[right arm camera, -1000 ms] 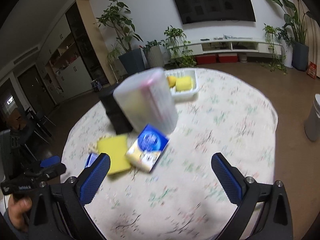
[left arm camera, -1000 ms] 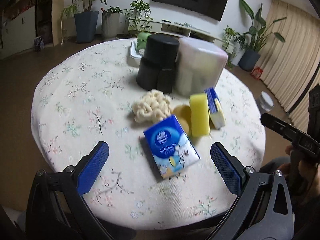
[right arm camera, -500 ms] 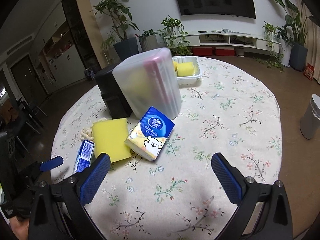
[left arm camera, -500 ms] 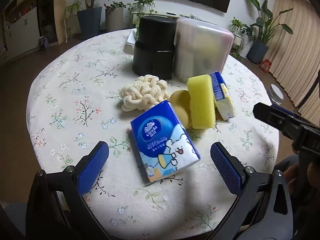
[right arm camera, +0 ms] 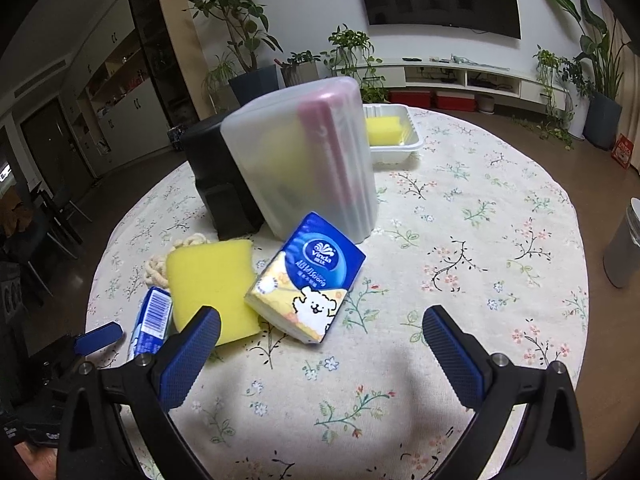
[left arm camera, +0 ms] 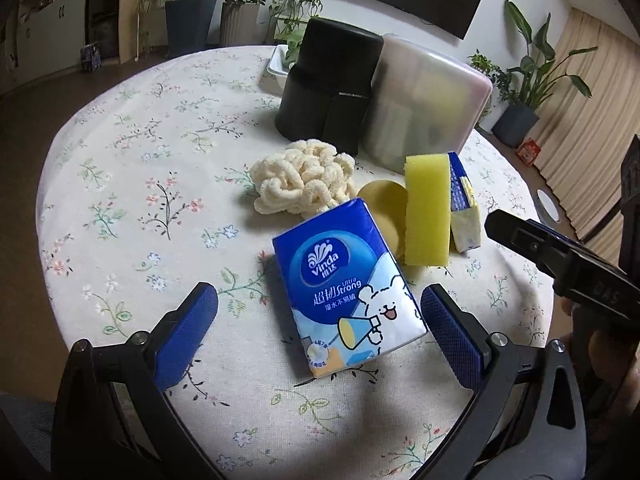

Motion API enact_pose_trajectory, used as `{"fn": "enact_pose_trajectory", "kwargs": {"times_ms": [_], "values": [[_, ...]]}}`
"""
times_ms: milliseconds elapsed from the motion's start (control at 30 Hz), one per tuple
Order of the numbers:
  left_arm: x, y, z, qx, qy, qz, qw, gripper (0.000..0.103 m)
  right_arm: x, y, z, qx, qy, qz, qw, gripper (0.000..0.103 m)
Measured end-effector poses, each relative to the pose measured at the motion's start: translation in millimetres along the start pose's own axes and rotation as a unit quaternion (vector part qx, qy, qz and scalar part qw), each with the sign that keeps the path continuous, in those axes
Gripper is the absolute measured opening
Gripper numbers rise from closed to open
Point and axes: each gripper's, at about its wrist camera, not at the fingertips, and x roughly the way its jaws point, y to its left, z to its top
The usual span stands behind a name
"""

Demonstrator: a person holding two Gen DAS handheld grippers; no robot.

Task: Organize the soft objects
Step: 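Move both tools back toward the remaining objects on the table, then grasp the blue Vinda tissue pack with the left tool while the right tool grasps another tissue pack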

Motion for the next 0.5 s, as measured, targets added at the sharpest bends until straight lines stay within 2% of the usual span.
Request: {"fn": "enact_pose_trajectory", "kwargs": {"times_ms": [200,267,333,500], "values": [[1.3,-0.5,-1.3,-0.003,-0.002,-0.002,1.0000,0.101,5.2,-1.1,3.4,0.008,0.003,0.000,1.000,0.103],[-0.7,0.8,-0.6,-0.005,-0.010,-0.007,0.9999,0.095,7.2,-0.8,5.3,0.013,0.002,0.001,1.000,0.103],[1.0,1.7,0.2,-0.004,-0.007,-0.007,0.9999,0.081,10.3,-2.5,8.9,0.024,0.003,-0.001,1.000,0.103],[2.1,1.6,-0.4,0.002,-0.007,-0.004,1.0000,0.078,24.5,-11.7,16.8,0.067,0.025,0.005,0.997,0.103]]}}
